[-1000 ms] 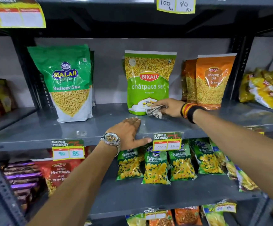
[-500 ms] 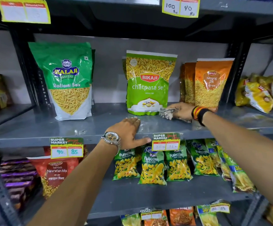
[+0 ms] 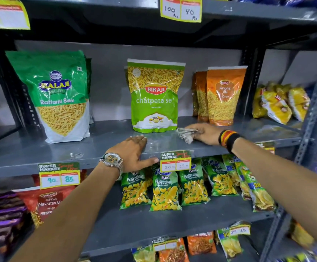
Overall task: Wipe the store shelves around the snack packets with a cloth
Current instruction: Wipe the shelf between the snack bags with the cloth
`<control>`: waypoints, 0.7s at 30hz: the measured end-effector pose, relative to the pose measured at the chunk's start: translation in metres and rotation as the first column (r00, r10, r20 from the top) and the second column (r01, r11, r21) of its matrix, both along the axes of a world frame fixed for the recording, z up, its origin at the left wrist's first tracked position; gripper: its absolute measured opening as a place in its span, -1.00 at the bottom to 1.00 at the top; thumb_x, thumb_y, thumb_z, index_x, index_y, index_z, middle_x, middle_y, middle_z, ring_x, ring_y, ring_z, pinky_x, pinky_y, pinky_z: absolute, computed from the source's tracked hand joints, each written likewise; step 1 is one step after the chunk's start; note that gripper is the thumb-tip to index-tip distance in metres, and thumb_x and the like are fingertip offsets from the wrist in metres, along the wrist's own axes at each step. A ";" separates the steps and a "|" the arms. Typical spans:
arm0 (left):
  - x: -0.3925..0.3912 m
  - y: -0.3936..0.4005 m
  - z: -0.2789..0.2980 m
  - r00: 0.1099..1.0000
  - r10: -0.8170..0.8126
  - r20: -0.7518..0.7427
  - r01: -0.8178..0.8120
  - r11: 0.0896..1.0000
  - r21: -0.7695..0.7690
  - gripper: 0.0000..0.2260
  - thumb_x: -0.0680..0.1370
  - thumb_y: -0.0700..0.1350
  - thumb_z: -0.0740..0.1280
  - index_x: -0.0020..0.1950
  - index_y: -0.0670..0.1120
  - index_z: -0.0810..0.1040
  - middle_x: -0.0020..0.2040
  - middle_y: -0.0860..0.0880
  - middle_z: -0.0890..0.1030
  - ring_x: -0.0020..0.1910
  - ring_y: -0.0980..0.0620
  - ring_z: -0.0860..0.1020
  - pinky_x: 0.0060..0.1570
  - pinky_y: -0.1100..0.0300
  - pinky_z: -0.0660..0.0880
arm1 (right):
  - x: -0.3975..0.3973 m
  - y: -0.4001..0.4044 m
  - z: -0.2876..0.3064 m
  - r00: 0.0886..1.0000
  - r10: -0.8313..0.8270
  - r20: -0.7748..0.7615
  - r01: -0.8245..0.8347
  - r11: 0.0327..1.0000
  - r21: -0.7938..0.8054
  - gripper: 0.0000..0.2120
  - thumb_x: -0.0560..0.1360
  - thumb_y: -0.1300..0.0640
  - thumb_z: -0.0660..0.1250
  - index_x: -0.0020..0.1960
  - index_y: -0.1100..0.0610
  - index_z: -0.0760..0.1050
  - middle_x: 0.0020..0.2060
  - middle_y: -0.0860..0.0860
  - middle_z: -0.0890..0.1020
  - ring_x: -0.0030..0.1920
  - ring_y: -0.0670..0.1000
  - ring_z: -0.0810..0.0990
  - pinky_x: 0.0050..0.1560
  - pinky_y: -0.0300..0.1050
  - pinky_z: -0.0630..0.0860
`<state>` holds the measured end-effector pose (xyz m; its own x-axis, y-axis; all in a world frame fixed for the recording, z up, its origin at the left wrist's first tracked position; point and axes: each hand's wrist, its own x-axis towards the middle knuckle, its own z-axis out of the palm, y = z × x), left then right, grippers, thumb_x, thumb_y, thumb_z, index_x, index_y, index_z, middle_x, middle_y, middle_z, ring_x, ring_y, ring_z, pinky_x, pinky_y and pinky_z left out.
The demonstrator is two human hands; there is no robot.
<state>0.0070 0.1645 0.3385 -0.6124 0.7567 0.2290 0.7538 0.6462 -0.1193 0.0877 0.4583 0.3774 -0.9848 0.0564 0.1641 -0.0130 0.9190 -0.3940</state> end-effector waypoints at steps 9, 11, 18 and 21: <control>0.006 0.003 0.003 1.000 0.005 0.007 -0.005 1.000 -0.009 -0.09 0.51 0.49 0.06 0.63 -0.14 0.11 0.63 -0.12 0.18 0.59 -0.10 0.20 0.53 0.04 0.13 | 0.073 0.020 0.041 0.998 0.046 0.037 -0.040 0.989 -0.144 -0.62 0.61 0.25 0.18 0.33 -0.13 0.39 -0.27 -0.13 0.58 -0.59 -0.23 0.45 -0.55 -0.39 0.38; 0.014 0.014 0.006 1.000 -0.012 0.006 0.012 1.000 0.010 -0.10 0.51 0.49 0.06 0.64 -0.12 0.11 0.63 -0.10 0.19 0.59 -0.09 0.20 0.52 0.03 0.16 | 0.056 0.044 0.048 0.994 -0.035 -0.102 0.015 0.982 -0.186 -0.65 0.59 0.24 0.23 0.26 -0.13 0.46 -0.08 -0.01 0.65 -0.16 -0.07 0.68 -0.17 -0.24 0.54; 0.022 0.073 0.013 0.999 -0.037 0.020 0.036 0.998 0.042 -0.01 0.42 0.60 -0.07 0.64 -0.06 0.12 0.63 -0.06 0.21 0.55 -0.09 0.27 0.49 -0.06 0.30 | -0.032 0.074 0.050 0.975 -0.101 -0.197 0.042 0.959 -0.281 -0.70 0.51 0.36 0.27 0.20 0.19 0.58 0.13 0.19 0.65 0.17 0.19 0.59 0.14 -0.10 0.49; 0.013 0.086 0.003 0.999 -0.037 0.031 0.037 0.999 -0.021 -0.03 0.44 0.60 -0.05 0.66 -0.02 0.02 0.66 -0.02 0.08 0.60 -0.03 0.16 0.53 -0.05 0.22 | -0.078 0.079 0.042 0.974 -0.076 -0.212 0.011 0.956 -0.293 -0.75 0.52 0.39 0.25 0.14 0.27 0.60 0.05 0.22 0.67 0.03 0.06 0.66 -0.03 -0.34 0.52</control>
